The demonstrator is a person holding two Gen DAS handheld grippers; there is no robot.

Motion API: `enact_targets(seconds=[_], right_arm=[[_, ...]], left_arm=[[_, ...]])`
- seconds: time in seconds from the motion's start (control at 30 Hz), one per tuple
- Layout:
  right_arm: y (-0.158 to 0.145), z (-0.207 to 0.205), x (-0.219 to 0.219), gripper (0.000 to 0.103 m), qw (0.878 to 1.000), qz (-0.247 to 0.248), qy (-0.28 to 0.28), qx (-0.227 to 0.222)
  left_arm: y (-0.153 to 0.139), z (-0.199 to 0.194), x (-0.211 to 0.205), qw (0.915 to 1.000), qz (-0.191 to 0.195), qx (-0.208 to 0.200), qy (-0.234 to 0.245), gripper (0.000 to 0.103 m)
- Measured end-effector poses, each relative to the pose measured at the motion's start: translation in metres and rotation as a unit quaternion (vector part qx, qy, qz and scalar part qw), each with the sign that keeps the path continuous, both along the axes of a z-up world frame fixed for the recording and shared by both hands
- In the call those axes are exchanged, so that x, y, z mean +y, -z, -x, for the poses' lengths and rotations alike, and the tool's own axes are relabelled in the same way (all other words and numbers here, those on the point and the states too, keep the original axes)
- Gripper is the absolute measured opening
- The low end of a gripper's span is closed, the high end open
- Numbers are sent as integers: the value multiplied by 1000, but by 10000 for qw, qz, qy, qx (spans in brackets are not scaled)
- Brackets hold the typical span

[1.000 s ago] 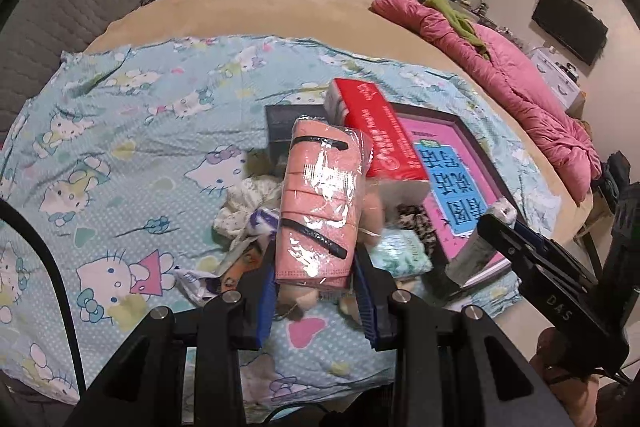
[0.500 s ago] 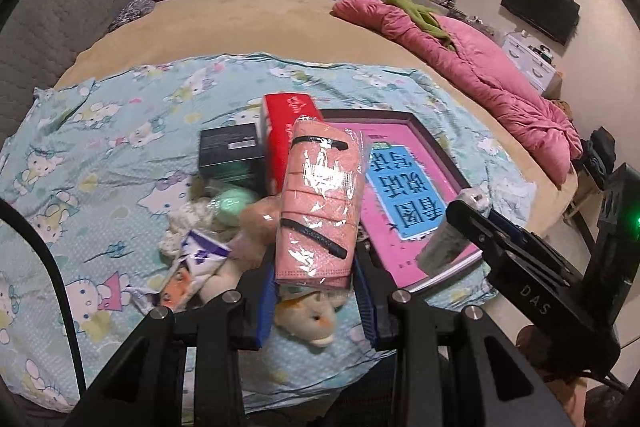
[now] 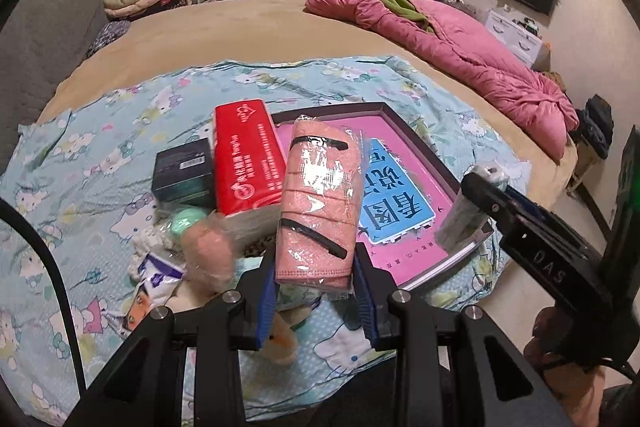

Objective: Organize soft objects
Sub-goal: 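Carry the pink pack with the left tool while the right tool carries the tissue pack over the pink tray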

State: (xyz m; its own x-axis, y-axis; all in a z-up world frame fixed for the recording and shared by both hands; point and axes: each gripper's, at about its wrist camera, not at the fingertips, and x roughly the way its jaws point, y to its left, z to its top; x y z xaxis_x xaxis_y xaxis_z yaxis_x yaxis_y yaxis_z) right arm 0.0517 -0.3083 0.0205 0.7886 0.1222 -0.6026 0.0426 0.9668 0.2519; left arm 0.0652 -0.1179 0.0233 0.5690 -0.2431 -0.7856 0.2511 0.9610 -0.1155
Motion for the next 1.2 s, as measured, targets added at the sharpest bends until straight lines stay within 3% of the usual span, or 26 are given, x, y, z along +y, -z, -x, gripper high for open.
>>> enact_targets(seconds=[0.57,1.2], right_arm=[[14,-15,-50,51,9980,-139,580,223],[58,-56,-54,51,9917,300,604,1093]], left_arm=[[36,-37,-65,9988,-188,304,349,35],[90,-56,-96,9946,-641,677,466,35]])
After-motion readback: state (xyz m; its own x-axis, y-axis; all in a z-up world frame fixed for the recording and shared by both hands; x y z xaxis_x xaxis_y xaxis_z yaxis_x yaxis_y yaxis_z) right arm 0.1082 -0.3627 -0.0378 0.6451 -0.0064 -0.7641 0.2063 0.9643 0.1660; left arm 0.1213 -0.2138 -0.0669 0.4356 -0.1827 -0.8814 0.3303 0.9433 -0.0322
